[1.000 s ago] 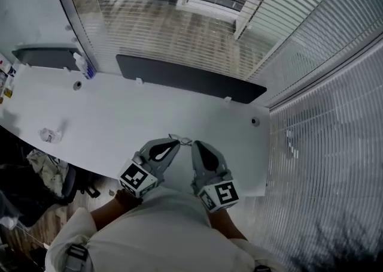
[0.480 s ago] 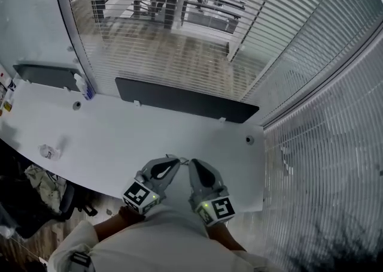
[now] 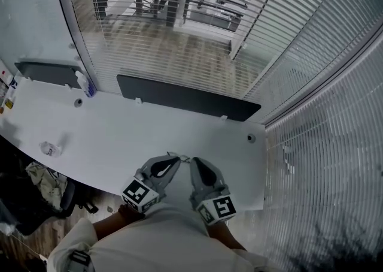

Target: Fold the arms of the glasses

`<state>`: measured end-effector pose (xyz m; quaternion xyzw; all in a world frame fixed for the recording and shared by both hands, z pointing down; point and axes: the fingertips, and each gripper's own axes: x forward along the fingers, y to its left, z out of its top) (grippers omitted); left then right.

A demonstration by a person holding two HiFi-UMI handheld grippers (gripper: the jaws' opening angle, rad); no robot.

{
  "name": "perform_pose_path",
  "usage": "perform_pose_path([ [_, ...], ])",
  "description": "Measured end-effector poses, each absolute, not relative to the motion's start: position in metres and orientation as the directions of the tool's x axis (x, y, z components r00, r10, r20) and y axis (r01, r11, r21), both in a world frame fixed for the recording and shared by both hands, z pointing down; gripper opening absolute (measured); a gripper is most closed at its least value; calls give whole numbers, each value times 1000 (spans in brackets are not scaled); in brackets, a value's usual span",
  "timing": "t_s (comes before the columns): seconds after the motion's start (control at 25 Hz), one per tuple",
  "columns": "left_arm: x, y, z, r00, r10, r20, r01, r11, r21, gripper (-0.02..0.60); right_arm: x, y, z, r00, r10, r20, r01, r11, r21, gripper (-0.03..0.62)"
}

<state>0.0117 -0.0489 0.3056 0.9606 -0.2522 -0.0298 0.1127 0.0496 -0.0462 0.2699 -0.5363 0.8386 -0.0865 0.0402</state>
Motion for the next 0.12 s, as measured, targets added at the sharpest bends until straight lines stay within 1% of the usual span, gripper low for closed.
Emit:
perform_pose_path([
  [0.12, 12, -45, 302, 873, -487, 0, -475, -851, 225, 3, 51, -44, 271, -418, -908, 23, -894, 407, -185, -2],
])
